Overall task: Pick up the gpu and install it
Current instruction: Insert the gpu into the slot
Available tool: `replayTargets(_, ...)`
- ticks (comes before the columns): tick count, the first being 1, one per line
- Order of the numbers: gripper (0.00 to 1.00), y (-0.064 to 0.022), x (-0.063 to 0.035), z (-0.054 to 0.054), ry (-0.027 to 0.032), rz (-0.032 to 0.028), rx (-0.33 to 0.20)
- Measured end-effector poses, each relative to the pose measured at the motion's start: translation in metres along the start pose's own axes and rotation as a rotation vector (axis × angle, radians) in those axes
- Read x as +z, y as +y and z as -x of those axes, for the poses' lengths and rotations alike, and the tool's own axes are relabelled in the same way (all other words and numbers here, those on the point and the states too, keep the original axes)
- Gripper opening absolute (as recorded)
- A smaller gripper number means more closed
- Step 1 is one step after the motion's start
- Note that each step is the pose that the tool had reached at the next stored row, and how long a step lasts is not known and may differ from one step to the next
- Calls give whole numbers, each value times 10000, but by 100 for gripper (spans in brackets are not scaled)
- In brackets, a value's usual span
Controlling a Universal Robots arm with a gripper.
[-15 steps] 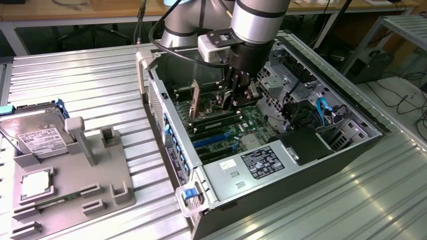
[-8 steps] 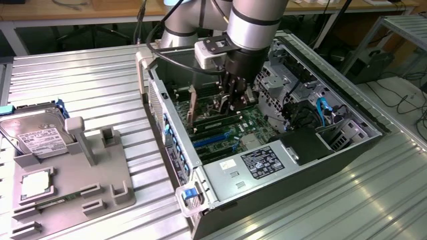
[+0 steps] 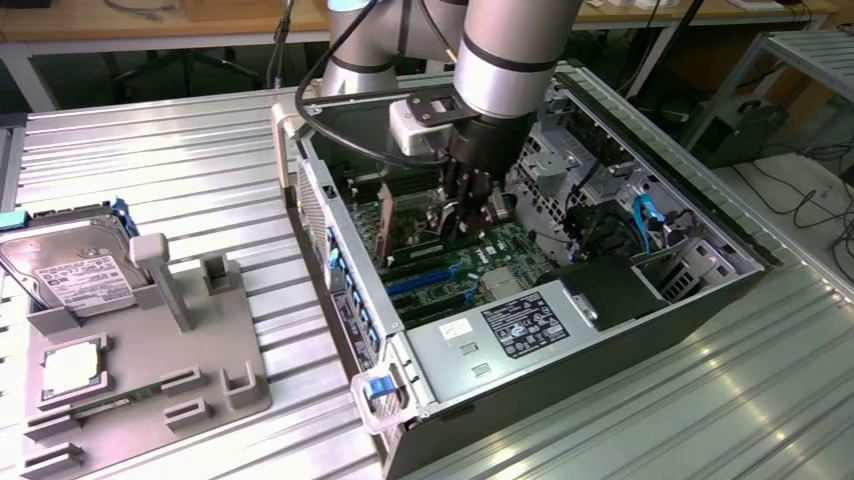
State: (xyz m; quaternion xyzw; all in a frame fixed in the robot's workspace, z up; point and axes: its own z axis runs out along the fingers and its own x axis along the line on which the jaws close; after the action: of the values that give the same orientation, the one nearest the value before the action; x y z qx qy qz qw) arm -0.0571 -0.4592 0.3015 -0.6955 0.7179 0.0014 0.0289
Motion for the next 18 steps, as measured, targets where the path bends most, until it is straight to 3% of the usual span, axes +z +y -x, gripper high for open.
replayTargets(4,28,2,19,-1,1,-59,-9)
replayTargets(18,28,6,37,-42,-2,-62,-13)
